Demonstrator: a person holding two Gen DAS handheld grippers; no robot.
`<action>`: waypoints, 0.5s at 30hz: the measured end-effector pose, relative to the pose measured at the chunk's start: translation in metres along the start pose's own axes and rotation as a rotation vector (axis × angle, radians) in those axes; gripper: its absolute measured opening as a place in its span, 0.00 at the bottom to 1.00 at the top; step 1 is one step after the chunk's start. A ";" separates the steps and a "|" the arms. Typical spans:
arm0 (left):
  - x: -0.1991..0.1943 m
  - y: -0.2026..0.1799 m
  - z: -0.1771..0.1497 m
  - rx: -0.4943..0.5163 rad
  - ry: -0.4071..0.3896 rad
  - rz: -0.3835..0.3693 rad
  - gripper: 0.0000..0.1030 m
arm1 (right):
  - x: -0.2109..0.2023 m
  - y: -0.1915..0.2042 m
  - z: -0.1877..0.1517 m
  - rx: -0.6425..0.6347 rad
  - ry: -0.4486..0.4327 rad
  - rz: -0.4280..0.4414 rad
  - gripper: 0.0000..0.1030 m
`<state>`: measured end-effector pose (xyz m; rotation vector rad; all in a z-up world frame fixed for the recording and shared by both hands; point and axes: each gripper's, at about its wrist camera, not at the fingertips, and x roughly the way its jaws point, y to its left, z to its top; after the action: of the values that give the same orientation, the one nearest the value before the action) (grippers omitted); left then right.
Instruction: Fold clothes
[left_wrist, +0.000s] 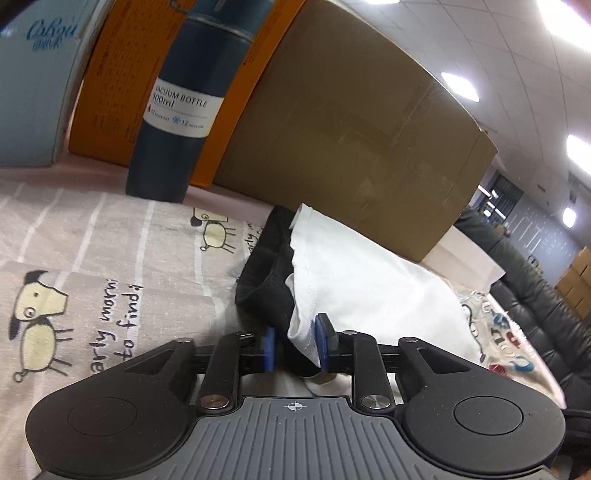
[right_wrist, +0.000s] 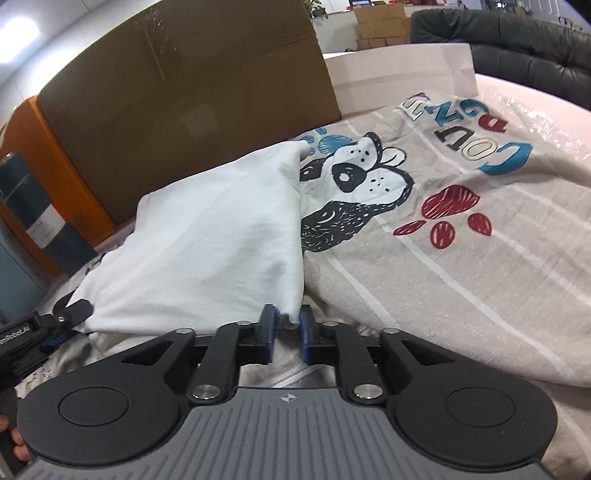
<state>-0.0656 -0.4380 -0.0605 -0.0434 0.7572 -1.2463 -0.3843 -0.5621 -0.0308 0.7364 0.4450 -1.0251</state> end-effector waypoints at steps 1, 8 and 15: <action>-0.004 -0.003 -0.001 0.012 -0.006 0.018 0.35 | -0.002 0.000 0.000 0.001 -0.006 -0.012 0.24; -0.048 -0.016 -0.007 0.081 -0.084 0.061 0.63 | -0.031 0.010 -0.004 -0.014 -0.048 -0.022 0.46; -0.104 -0.029 -0.013 0.149 -0.172 0.073 0.71 | -0.083 0.041 -0.016 -0.066 -0.111 0.060 0.63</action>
<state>-0.1082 -0.3542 -0.0067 -0.0006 0.5116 -1.2091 -0.3867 -0.4874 0.0261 0.6267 0.3575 -0.9855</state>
